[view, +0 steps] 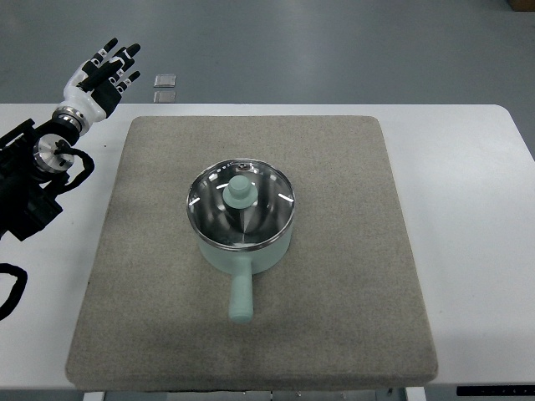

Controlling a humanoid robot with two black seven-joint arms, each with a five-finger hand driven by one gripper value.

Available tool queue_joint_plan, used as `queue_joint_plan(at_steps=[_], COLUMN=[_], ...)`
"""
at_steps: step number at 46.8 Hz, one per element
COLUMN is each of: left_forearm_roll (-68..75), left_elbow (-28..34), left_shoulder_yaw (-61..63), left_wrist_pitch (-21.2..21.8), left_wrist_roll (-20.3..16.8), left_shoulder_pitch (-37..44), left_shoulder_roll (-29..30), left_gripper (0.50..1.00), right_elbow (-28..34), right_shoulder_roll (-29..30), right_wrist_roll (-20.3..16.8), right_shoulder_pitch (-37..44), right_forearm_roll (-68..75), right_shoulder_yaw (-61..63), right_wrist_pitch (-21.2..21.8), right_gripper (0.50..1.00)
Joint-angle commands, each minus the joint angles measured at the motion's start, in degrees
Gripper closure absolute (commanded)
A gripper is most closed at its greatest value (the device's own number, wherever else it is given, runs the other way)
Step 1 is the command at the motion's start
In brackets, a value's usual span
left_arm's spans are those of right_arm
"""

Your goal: Place lid left of pot with left hand

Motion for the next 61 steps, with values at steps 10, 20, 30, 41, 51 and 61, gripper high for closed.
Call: queue_joint_plan(at_steps=[10, 20, 30, 41, 51, 61], left_forearm_roll=[0.0, 0.4, 1.0, 2.5, 3.1, 4.0], left_elbow=[-0.1, -0.3, -0.6, -0.7, -0.8, -4.2], left_shoulder_yaw=[0.1, 0.6, 1.3, 7.4, 14.7, 25.5], left_wrist_pitch=[0.0, 0.0, -0.1, 0.1, 0.0, -1.0], left_wrist_roll=[-1.2, -1.2, -1.1, -1.0, -1.0, -1.0], left_shoulder_pitch=[0.0, 0.0, -1.1, -5.0, -8.7, -12.0], left_shoulder_roll=[-0.1, -0.1, 0.1, 1.5, 3.1, 6.7], left_gripper=[0.506, 0.506, 0.506, 0.506, 0.508, 0.506], right_elbow=[0.0, 0.0, 0.0, 0.0, 0.0, 0.0], right_shoulder_roll=[0.0, 0.0, 0.0, 0.0, 0.0, 0.0], right_wrist_roll=[0.0, 0.0, 0.0, 0.0, 0.0, 0.0], right_shoulder_pitch=[0.0, 0.0, 0.0, 0.0, 0.0, 0.0], right_forearm_roll=[0.0, 0.0, 0.0, 0.0, 0.0, 0.0], right_shoulder_yaw=[0.0, -0.1, -0.1, 0.0, 0.0, 0.0], right_wrist_pitch=[0.0, 0.0, 0.0, 0.0, 0.0, 0.0], right_gripper=[0.576, 0.576, 0.576, 0.576, 0.576, 0.576])
